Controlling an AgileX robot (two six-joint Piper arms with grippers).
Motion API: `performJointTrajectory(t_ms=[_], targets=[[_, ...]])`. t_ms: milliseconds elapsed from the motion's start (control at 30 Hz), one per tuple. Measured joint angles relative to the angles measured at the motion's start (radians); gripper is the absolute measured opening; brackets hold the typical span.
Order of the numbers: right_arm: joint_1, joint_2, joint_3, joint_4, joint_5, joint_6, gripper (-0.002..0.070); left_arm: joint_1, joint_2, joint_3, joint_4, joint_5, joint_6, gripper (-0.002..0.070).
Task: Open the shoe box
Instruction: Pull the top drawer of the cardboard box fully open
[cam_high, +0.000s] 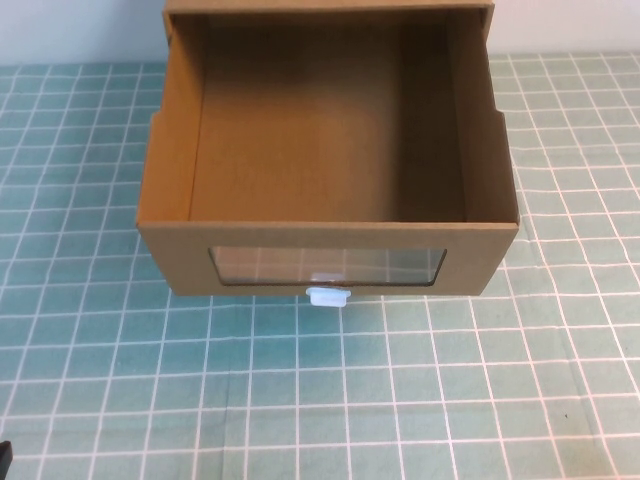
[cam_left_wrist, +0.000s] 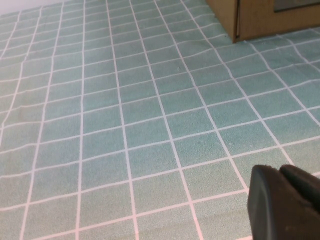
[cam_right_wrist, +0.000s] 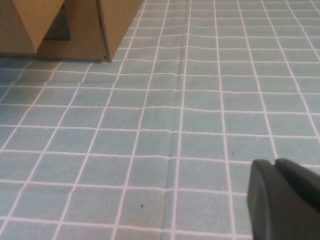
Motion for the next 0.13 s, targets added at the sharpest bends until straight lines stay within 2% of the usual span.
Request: performJointTrajectory(t_ms=[133], targets=[[0.0,0.0,0.0,0.002,0.0,-0.001,-0.0013,0.0,0.0,0.0,0.0,0.0,0.0,-0.0005]])
